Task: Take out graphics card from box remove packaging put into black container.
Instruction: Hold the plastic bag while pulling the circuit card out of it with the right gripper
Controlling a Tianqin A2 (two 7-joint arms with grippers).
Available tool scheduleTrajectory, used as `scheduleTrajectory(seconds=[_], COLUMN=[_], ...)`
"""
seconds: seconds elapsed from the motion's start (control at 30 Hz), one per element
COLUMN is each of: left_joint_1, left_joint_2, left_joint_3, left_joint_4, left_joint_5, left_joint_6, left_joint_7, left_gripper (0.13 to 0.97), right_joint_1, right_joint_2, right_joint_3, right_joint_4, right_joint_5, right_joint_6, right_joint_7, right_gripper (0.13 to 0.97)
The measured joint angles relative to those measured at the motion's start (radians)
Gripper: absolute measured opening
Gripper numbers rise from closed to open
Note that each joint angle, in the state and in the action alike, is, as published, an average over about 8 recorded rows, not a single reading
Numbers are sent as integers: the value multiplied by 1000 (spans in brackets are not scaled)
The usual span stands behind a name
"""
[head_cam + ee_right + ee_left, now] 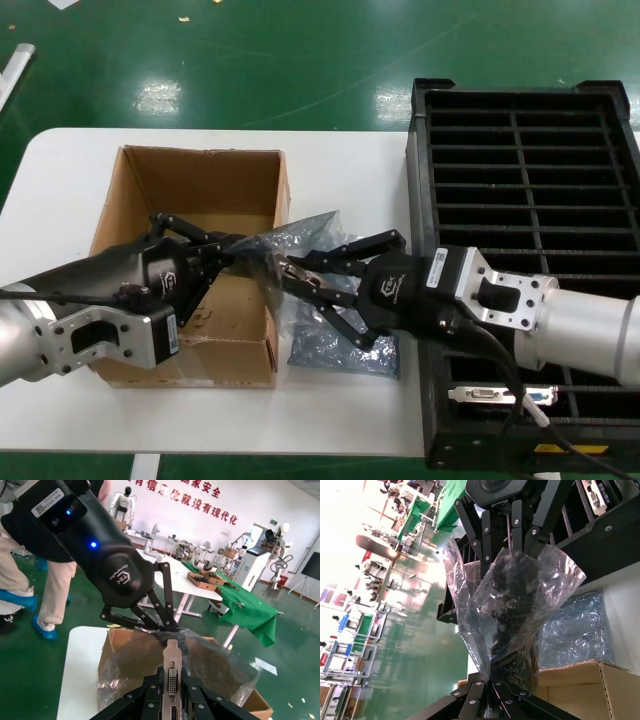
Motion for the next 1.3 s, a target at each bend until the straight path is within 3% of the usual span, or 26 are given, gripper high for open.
scheduleTrajectory(seconds=[0.47,1.3], left_joint_1=[0,0], left_joint_2=[0,0], left_joint_3=[0,0], left_joint_4=[0,0], left_joint_5=[0,0], left_joint_6=[0,0], left_joint_7=[0,0], left_gripper=[138,138], right_joint_1=[13,-103], right_joint_2=[-23,121], right_joint_3=[-28,61], right_joint_4=[-26,201], right_joint_5=[-40,-4], right_joint_6=[11,45], right_joint_7=[-26,-32], right_gripper=[187,187])
